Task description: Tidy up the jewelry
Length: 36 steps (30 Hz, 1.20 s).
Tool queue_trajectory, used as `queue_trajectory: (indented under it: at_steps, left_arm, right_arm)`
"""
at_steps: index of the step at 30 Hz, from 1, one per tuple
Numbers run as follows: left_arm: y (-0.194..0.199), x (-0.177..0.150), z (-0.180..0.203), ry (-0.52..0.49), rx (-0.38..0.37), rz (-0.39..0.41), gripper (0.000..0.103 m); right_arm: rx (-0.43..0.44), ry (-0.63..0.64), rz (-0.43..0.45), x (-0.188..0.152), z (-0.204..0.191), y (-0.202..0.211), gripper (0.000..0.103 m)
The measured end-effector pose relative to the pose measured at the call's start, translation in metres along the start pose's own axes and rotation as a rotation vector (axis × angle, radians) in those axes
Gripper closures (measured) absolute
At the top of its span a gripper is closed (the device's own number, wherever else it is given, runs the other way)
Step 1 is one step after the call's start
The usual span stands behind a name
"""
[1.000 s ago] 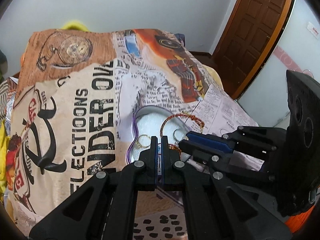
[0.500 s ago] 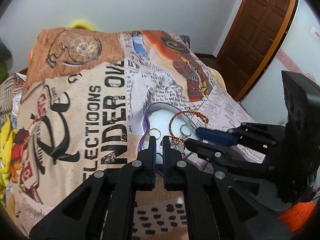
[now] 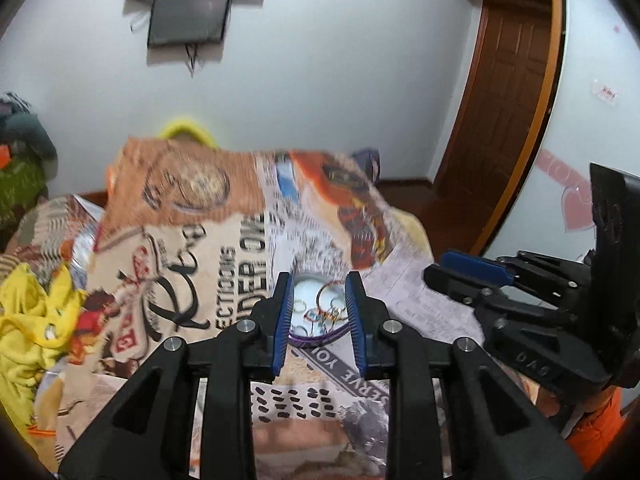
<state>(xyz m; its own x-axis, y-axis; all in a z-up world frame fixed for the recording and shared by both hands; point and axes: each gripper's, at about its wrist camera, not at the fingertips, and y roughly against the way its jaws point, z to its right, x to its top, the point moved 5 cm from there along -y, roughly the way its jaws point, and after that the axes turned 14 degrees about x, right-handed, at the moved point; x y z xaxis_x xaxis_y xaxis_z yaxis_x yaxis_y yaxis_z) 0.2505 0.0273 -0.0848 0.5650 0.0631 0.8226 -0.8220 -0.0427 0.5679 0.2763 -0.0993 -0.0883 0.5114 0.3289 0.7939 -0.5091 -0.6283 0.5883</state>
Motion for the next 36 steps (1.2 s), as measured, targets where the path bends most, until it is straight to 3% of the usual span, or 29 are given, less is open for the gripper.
queue_trajectory:
  at_steps: [9,14,18,21,23,25,29,32,36]
  left_arm:
    - [0.117,0.016,0.003,-0.009,0.054,0.273,0.073]
    - [0.170,0.011,0.009,-0.001,0.064,0.407,0.065]
    - [0.200,0.004,0.012,-0.003,0.093,0.491,0.050]
    - [0.212,-0.001,0.011,0.008,0.098,0.515,0.036]
    - [0.215,-0.003,0.007,0.023,0.107,0.521,0.030]
    - [0.218,-0.005,0.004,0.034,0.121,0.529,0.015]
    - [0.223,-0.009,0.000,0.049,0.157,0.549,0.006]
    - [0.223,-0.011,-0.002,0.052,0.156,0.537,0.005]
    - [0.222,-0.012,-0.002,0.059,0.163,0.527,0.005]
  right_arm:
    - [-0.057,0.058,0.281,0.021,-0.050,0.112,0.082]
    - [-0.102,0.101,0.416,0.021,-0.079,0.157,0.082]
    - [-0.126,0.112,0.486,0.017,-0.097,0.178,0.081]
    - [-0.139,0.104,0.518,0.014,-0.102,0.186,0.065]
    - [-0.164,0.097,0.548,0.010,-0.103,0.191,0.048]
    - [-0.183,0.094,0.564,0.008,-0.106,0.193,0.036]
    - [-0.216,0.091,0.578,0.004,-0.110,0.197,0.010]
    - [-0.230,0.087,0.588,0.002,-0.112,0.201,0.002]
    - [-0.239,0.078,0.589,-0.002,-0.111,0.202,0.002]
